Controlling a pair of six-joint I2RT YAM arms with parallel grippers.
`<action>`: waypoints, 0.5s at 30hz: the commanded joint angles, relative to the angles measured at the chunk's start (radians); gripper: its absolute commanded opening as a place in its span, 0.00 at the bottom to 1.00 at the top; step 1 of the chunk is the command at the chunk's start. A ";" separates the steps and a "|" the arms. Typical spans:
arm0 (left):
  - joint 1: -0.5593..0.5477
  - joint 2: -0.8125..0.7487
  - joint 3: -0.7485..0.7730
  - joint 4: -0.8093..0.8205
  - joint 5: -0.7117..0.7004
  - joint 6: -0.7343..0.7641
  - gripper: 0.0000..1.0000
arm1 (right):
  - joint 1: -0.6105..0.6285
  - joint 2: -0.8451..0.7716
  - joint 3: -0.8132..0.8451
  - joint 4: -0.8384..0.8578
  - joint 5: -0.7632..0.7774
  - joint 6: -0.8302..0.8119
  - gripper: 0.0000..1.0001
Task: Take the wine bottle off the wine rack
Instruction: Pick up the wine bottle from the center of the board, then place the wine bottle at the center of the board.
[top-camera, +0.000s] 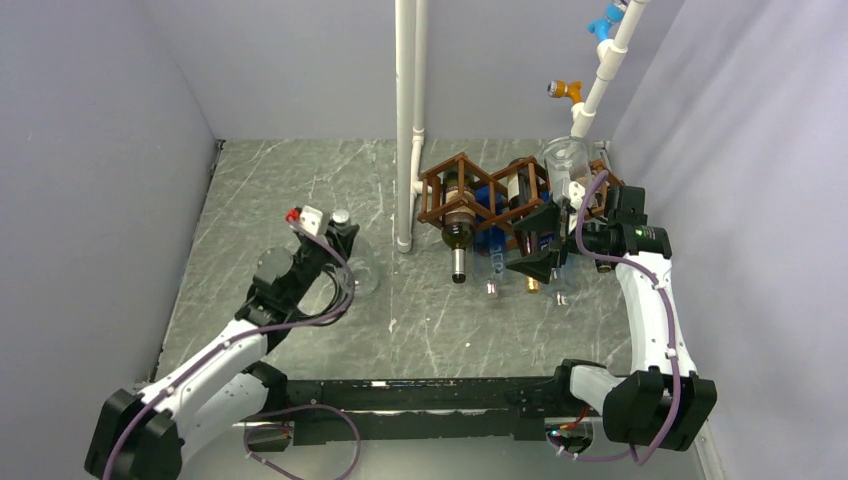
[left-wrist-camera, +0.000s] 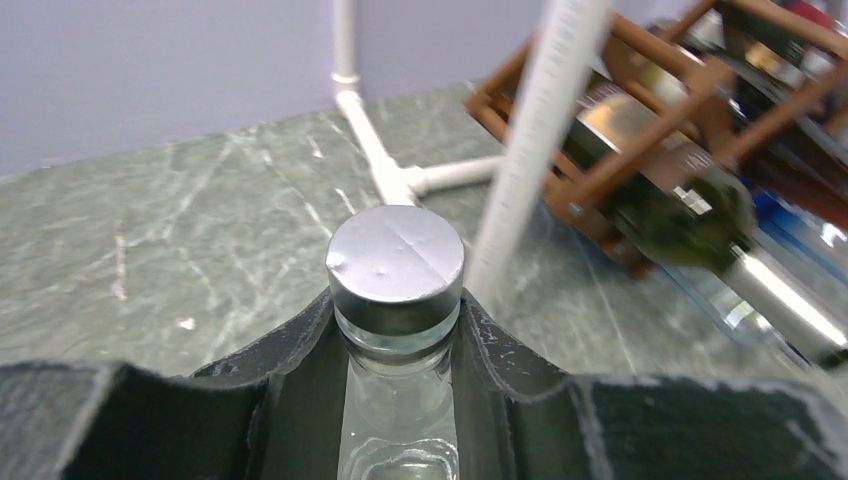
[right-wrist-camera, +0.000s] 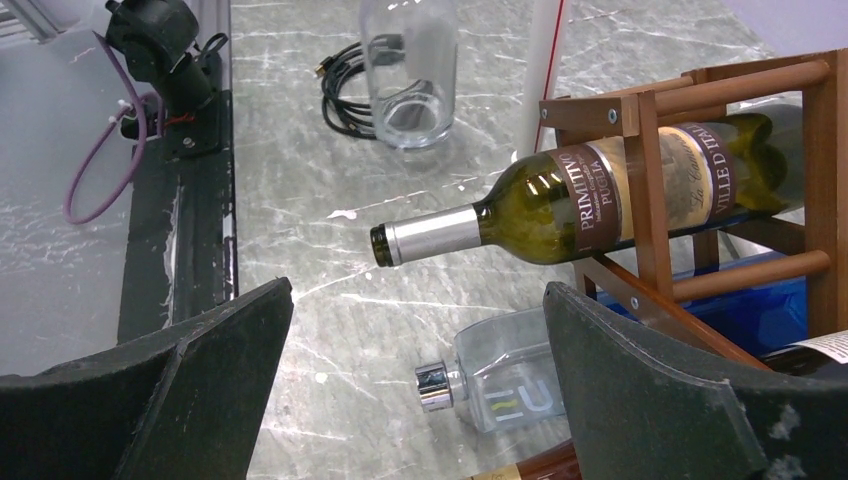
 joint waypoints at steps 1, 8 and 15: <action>0.099 0.087 0.168 0.384 0.007 -0.078 0.00 | -0.004 -0.020 -0.006 0.025 -0.034 -0.028 0.99; 0.197 0.291 0.306 0.467 0.089 -0.107 0.00 | -0.004 -0.019 -0.010 0.012 -0.031 -0.052 0.99; 0.246 0.480 0.429 0.514 0.130 -0.097 0.00 | -0.004 -0.018 -0.008 -0.007 -0.036 -0.076 0.99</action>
